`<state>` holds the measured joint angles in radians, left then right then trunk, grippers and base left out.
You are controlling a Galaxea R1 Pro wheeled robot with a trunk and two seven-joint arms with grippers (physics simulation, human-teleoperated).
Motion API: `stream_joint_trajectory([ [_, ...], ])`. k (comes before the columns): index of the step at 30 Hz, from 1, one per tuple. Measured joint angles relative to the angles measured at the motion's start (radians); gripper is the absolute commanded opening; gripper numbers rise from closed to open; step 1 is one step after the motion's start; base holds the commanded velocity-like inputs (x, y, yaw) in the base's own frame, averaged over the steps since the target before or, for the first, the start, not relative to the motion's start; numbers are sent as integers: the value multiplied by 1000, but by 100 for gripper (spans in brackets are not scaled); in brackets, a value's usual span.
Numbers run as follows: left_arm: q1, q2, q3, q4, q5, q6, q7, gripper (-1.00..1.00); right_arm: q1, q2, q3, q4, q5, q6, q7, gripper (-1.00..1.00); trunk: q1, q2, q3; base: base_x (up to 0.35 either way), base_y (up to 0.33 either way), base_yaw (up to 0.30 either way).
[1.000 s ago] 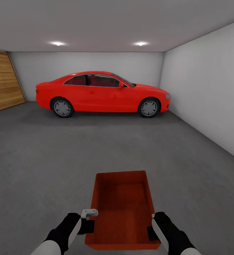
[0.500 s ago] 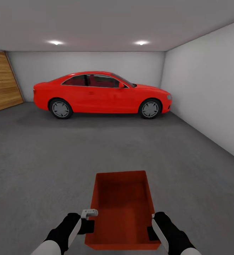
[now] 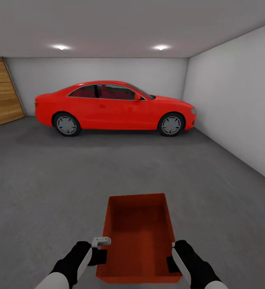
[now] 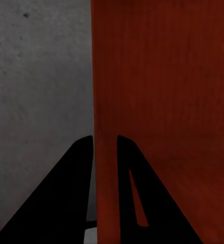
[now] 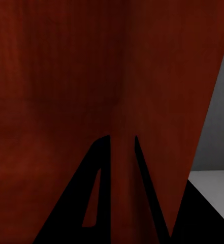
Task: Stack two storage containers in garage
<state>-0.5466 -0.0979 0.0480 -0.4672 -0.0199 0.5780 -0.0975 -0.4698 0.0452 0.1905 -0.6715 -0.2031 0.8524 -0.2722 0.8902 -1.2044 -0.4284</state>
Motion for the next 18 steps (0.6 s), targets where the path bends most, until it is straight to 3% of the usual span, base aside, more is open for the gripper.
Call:
stream_joint_trajectory([
  [12, 0, 0, 1, 0, -1, 0, -1, -100, 0, 0, 0, 0, 0, 0, 0, -100, 0, 0, 0, 332, 1, 0],
  [18, 0, 0, 1, 0, -1, 0, -1, -100, 0, 0, 0, 0, 0, 0, 0, -100, 0, 0, 0, 332, 103, 0],
])
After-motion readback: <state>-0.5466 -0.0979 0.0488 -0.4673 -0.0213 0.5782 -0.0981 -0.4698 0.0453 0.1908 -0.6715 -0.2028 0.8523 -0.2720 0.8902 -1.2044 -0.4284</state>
